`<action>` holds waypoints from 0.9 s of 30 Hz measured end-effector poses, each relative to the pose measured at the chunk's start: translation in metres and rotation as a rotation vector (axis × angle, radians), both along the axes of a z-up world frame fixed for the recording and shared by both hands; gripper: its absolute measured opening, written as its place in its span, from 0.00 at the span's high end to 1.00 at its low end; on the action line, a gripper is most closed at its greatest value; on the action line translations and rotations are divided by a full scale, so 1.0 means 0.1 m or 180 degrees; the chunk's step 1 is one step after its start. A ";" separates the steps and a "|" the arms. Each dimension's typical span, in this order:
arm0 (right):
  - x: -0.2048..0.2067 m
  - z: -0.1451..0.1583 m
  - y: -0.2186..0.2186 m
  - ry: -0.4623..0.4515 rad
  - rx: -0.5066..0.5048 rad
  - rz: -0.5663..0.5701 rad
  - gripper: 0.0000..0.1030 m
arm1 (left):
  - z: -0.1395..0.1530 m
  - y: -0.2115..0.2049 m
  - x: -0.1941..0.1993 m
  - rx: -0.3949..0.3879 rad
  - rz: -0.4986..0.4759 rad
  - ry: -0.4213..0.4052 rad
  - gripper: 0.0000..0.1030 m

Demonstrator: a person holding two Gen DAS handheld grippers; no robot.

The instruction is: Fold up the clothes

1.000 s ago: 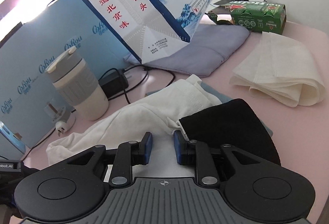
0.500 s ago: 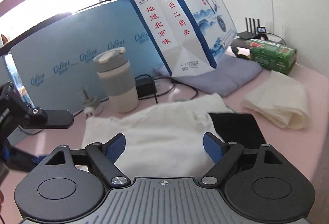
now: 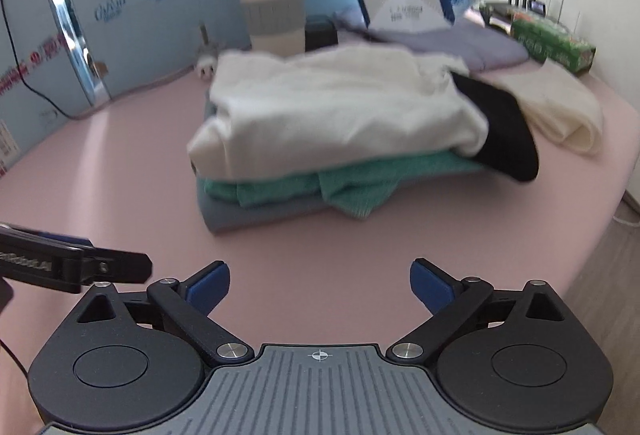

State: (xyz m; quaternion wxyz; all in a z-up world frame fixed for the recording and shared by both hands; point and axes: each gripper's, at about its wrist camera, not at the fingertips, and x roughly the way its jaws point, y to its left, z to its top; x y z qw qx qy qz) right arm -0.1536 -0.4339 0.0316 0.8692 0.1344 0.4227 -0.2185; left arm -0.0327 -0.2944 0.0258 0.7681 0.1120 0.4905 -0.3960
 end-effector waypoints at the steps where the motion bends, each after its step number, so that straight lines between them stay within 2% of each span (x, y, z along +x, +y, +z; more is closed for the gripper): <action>1: 0.02 -0.06 0.03 0.0131 0.0005 0.0014 0.04 | 0.00 -0.02 -0.04 0.0052 -0.0072 -0.0072 0.00; 3: 0.07 -0.18 0.09 0.0371 -0.0002 0.0044 0.00 | 0.00 -0.06 -0.14 0.0181 -0.0211 -0.0225 0.00; 5: 0.09 -0.19 0.14 0.0387 -0.0098 0.0074 0.00 | -0.03 -0.13 -0.21 0.0323 -0.0333 -0.0352 0.00; 7: 0.09 -0.21 0.11 0.0380 -0.0027 0.0058 0.00 | -0.05 -0.18 -0.24 0.0428 -0.0401 -0.0438 0.00; 27: 0.11 -0.20 0.05 0.0344 -0.0036 0.0140 0.00 | -0.08 -0.19 -0.23 0.0383 -0.0386 -0.0482 0.00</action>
